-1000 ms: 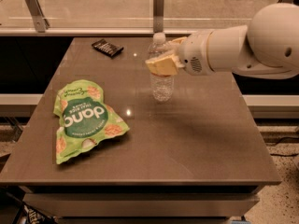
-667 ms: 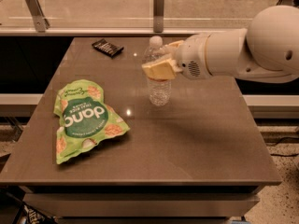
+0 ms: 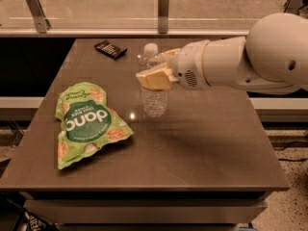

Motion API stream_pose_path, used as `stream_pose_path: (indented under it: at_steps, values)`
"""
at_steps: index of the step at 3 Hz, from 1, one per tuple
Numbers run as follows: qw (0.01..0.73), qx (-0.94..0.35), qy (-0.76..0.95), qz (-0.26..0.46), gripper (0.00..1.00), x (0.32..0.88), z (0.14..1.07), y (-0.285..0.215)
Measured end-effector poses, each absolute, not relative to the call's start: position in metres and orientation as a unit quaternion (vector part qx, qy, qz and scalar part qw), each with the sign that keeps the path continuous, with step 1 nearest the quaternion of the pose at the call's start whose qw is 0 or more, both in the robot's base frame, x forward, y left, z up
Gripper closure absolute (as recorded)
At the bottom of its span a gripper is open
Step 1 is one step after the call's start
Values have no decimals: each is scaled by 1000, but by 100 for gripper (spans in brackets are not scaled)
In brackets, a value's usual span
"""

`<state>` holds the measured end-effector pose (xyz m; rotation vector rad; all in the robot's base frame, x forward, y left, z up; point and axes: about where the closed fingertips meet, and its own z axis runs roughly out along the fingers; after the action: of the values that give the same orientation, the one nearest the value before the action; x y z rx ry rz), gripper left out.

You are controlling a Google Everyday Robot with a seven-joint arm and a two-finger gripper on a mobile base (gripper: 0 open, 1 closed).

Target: Move water bottle near green rice chip bag

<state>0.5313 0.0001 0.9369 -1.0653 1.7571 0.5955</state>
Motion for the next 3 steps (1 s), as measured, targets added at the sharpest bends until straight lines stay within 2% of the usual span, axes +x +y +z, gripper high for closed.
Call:
stream_pose_path:
  at_steps: [3]
  values:
    - [473,-425,724,268,100,527,932,16]
